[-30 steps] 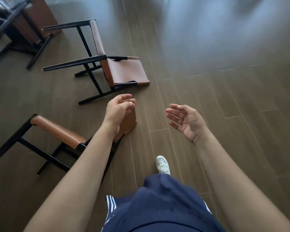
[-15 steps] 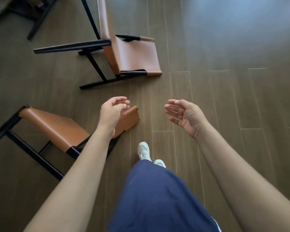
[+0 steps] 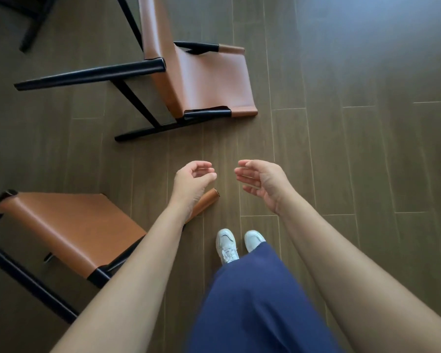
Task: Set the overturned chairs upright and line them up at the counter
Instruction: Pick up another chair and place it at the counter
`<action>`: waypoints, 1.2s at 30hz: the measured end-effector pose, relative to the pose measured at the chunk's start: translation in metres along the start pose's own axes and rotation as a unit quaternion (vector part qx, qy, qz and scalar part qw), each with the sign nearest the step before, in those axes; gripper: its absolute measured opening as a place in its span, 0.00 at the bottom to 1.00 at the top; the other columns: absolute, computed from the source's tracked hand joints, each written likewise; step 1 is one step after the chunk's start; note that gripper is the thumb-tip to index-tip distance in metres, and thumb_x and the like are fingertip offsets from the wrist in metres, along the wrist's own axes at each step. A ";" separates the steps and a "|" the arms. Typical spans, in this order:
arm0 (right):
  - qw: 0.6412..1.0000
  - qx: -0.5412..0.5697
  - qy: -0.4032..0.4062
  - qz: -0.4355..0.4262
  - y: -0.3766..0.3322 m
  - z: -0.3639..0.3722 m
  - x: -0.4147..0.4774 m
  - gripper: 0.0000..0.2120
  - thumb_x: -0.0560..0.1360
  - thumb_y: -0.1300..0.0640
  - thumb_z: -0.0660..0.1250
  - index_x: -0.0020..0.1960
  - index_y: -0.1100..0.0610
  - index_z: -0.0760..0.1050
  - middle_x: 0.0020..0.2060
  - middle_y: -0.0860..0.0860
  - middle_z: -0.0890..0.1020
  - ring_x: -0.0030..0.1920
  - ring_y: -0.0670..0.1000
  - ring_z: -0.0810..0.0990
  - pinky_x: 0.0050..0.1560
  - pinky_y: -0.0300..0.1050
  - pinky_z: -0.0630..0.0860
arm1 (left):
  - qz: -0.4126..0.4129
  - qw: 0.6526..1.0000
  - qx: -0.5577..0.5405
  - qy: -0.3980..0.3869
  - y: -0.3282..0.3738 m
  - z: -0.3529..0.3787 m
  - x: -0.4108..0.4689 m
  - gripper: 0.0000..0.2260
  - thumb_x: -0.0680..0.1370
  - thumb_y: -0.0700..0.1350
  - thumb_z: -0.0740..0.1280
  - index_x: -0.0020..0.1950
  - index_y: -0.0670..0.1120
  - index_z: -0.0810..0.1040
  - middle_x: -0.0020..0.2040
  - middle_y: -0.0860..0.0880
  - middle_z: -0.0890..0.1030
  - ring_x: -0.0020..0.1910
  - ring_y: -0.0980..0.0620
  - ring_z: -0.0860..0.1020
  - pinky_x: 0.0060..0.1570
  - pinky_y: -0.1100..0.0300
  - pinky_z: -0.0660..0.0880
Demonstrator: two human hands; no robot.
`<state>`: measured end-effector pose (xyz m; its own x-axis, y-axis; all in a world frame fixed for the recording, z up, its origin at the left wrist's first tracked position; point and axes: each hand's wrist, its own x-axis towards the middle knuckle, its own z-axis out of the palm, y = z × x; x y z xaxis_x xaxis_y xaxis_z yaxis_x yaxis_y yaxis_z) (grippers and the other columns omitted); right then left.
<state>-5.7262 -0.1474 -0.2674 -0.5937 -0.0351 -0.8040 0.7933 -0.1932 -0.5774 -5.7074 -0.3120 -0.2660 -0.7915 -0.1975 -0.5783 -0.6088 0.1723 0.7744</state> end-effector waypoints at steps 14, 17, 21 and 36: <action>0.993 -0.083 -0.026 0.081 0.050 0.003 0.149 0.10 0.78 0.60 0.62 0.57 0.59 0.79 0.48 0.56 0.84 0.49 0.52 0.82 0.49 0.44 0.75 | -0.059 0.977 0.204 0.001 -0.107 0.043 0.111 0.17 0.72 0.39 0.73 0.61 0.45 0.77 0.58 0.46 0.80 0.54 0.53 0.76 0.51 0.66 0.69; 0.991 -0.082 -0.036 0.097 0.067 0.000 0.167 0.09 0.79 0.59 0.62 0.56 0.58 0.79 0.49 0.56 0.84 0.50 0.52 0.82 0.49 0.44 0.75 | -0.082 0.946 0.310 -0.036 -0.133 0.051 0.121 0.22 0.72 0.46 0.74 0.64 0.48 0.74 0.61 0.48 0.78 0.60 0.49 0.76 0.56 0.60 0.71; 0.990 -0.067 -0.041 0.118 0.084 -0.001 0.179 0.10 0.78 0.59 0.60 0.52 0.58 0.80 0.46 0.55 0.85 0.46 0.50 0.83 0.48 0.44 0.75 | -0.065 0.867 0.487 -0.086 -0.157 0.054 0.123 0.18 0.73 0.49 0.71 0.60 0.49 0.71 0.58 0.47 0.79 0.58 0.43 0.77 0.48 0.55 0.70; 0.981 0.025 -0.056 0.183 0.088 0.007 0.175 0.13 0.80 0.58 0.56 0.50 0.59 0.79 0.46 0.56 0.85 0.52 0.54 0.83 0.49 0.45 0.76 | -0.004 0.835 0.548 -0.051 -0.160 0.038 0.117 0.10 0.74 0.46 0.68 0.53 0.48 0.72 0.53 0.44 0.81 0.54 0.40 0.78 0.43 0.56 0.65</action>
<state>-5.7607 -0.1772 -0.4579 -0.2842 -0.2184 -0.9335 0.9499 -0.1959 -0.2434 -5.7048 -0.3263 -0.4679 -0.7536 -0.1297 -0.6444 -0.2538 0.9617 0.1033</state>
